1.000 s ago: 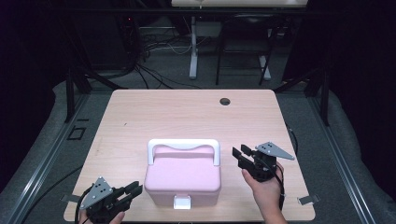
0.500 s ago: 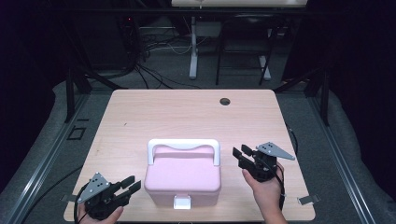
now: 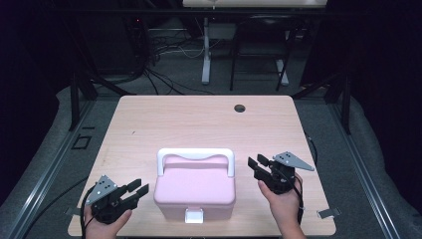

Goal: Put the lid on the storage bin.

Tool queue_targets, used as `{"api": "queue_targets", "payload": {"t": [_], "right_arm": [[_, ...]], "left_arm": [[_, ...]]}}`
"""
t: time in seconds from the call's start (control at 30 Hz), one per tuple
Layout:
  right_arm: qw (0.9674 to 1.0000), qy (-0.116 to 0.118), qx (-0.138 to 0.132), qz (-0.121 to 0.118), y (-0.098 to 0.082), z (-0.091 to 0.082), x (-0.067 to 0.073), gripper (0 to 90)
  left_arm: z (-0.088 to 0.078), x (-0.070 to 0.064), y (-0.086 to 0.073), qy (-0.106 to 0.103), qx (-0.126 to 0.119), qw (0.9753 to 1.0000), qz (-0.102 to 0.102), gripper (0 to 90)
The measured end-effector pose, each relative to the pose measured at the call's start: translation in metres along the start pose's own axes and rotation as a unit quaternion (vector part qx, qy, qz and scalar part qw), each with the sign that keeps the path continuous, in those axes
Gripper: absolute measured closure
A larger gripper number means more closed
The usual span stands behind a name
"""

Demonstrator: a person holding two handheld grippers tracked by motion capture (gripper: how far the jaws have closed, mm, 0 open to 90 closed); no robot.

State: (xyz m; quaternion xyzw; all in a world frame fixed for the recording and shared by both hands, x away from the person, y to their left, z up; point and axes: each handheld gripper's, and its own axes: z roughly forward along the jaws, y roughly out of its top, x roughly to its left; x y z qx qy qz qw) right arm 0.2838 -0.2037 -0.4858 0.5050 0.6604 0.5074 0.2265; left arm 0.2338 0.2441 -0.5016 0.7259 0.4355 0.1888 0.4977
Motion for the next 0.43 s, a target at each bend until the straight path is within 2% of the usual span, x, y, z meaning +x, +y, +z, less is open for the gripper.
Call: {"api": "queue_targets", "payload": {"t": [0.27, 0.43], "right_arm": [[1.0000, 0.003, -0.004, 0.003, 0.000, 0.000, -0.001, 59.2], [1.0000, 0.000, -0.003, 0.005, 0.000, 0.000, -0.003, 58.3]], "left_arm": [[0.008, 0.011, 0.005, 0.013, -0.001, 0.9999, -0.008, 61.3], [0.015, 0.017, 0.006, 0.017, 0.006, 0.9998, -0.013, 58.4]]}}
